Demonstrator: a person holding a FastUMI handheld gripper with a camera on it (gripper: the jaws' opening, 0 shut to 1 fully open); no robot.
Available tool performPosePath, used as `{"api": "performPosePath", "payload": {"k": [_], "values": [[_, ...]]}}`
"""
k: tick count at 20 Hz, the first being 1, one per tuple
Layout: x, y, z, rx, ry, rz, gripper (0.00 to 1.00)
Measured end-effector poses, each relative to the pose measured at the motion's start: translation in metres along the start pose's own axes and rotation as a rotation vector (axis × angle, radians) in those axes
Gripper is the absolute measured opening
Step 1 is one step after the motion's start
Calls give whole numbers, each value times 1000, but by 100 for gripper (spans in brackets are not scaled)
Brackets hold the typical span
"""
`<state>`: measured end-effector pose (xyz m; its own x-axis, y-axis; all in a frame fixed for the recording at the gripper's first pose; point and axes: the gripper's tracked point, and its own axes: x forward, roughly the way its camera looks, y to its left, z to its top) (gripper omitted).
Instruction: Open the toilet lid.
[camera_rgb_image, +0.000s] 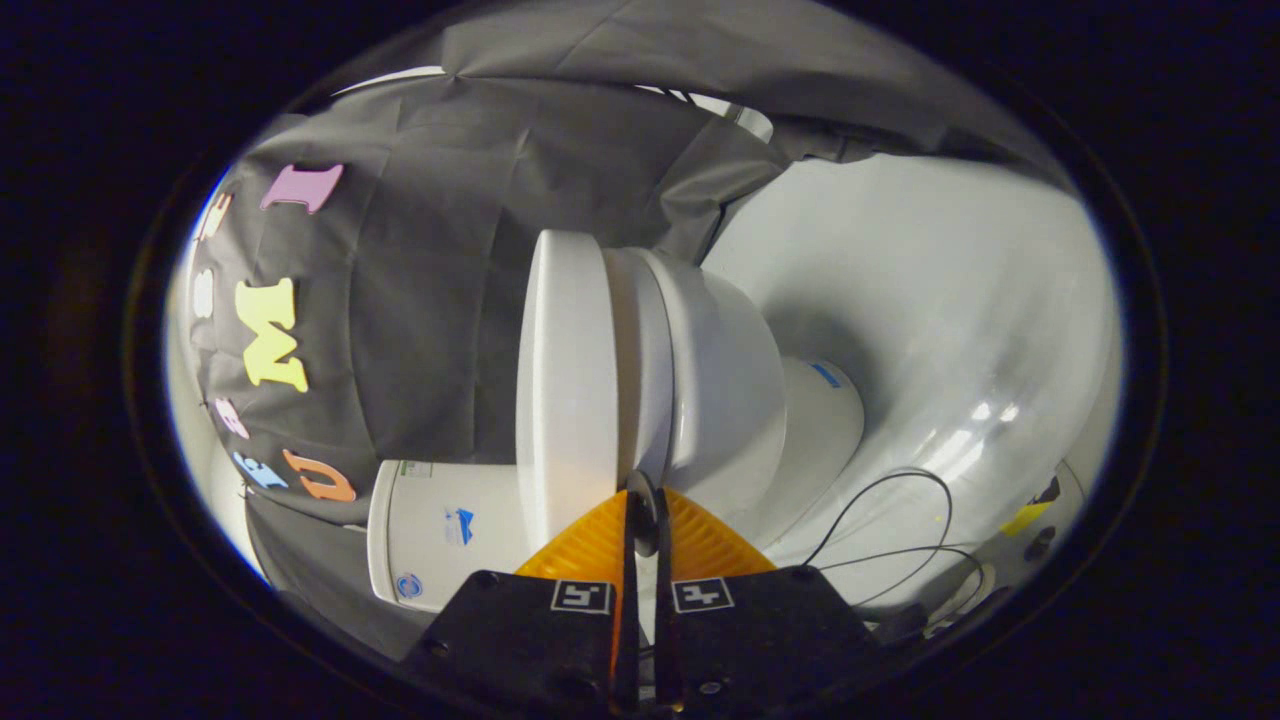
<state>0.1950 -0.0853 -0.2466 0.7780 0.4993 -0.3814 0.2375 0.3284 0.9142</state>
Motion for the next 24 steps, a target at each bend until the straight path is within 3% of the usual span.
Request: {"api": "performPosePath", "payload": {"k": [6, 11, 24], "values": [[0, 3, 0, 20, 15, -17, 8], [-3, 11, -2, -52, -3, 17, 4], [-18, 58, -8, -152, -42, 119, 4]]}}
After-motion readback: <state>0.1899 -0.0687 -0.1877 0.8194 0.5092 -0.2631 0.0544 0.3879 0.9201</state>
